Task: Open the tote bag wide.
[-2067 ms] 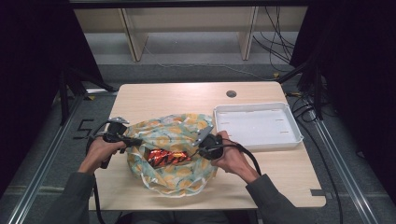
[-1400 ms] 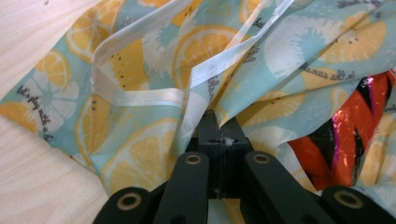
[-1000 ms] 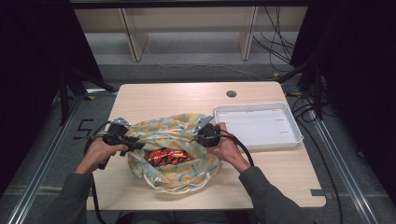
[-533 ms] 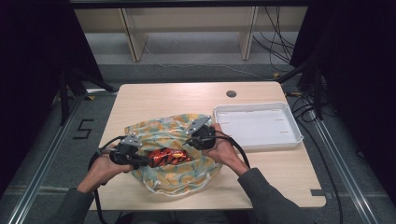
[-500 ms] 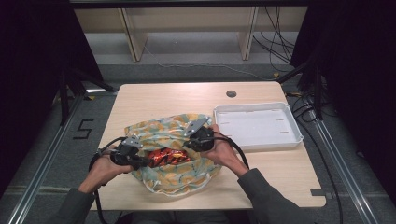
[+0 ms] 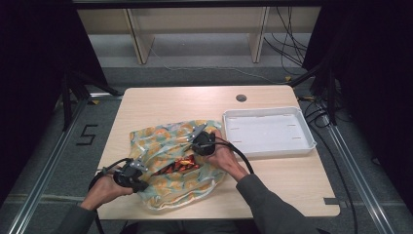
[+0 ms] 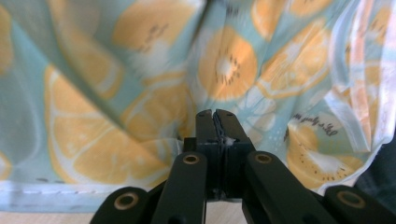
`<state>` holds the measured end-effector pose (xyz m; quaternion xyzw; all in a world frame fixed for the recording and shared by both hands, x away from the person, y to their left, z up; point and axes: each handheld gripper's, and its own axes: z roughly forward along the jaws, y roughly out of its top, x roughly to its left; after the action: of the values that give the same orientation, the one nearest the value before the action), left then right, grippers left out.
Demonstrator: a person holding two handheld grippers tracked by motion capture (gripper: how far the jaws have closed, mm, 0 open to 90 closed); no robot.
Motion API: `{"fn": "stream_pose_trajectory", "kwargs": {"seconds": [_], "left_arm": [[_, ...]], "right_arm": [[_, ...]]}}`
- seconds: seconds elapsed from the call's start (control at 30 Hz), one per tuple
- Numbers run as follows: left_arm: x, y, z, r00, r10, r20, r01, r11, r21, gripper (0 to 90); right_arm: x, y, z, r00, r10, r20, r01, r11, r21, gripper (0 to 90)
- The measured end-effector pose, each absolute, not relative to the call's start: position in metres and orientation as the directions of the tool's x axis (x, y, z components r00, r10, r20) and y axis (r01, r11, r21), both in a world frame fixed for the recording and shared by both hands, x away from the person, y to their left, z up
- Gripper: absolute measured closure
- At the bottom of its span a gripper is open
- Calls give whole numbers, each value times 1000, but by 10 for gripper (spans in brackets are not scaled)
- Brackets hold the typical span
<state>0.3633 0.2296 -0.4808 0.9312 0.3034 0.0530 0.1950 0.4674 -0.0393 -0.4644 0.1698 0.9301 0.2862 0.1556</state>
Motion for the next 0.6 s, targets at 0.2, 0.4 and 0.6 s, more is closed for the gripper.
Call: {"fn": "stream_pose_trajectory", "kwargs": {"seconds": [0.2,0.4,0.6], "left_arm": [[363,231,-457,794,607,38,517,-705,485,850],[360,228,-437,760,645,82,488,-649,583,702],[364,215,-447,733,660,164,462,-660,592,464]], "right_arm": [[466,-42,-463,-891,415,-183,229,760,608,900],[438,-47,-439,-923,368,-117,213,737,641,867],[421,-54,-437,-932,348,-97,215,751,625,818]]}}
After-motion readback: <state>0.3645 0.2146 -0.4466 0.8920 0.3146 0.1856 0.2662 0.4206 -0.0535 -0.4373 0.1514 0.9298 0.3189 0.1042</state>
